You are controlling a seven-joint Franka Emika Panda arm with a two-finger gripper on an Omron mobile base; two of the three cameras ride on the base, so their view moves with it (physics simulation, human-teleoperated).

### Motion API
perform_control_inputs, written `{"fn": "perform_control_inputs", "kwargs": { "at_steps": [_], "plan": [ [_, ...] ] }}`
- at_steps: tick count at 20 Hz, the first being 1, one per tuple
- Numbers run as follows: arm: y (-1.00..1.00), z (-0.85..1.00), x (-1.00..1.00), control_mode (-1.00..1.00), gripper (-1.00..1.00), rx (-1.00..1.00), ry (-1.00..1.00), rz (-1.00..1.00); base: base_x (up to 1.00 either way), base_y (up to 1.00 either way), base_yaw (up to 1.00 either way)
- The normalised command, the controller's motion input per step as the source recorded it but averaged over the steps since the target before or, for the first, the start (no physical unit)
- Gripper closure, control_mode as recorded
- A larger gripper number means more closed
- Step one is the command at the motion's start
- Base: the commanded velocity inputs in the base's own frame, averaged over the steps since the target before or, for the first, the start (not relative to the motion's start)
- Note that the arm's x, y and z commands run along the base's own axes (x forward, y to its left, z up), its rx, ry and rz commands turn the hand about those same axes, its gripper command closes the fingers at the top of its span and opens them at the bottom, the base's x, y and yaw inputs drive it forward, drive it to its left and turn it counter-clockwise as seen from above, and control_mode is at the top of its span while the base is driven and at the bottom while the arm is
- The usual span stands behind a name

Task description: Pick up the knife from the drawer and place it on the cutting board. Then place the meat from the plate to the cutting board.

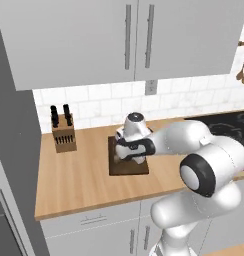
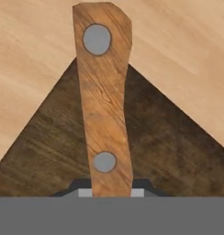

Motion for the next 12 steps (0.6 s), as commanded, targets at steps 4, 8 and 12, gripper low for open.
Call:
{"fn": "perform_control_inputs", "kwargs": {
  "at_steps": [4, 8, 12],
  "plan": [
    [0.0, -0.22, 0.55, -1.0, 1.0, -0.28, 0.15, 0.38, 0.0, 0.0, 0.0],
    [-0.06, -0.07, 0.03, -1.0, 1.0, -0.01, 0.0, 0.03, 0.0, 0.0, 0.0],
    [0.0, -0.54, 0.41, -1.0, 1.0, -0.09, 0.06, 0.0, 0.0, 0.0, 0.0]
  ]
}}
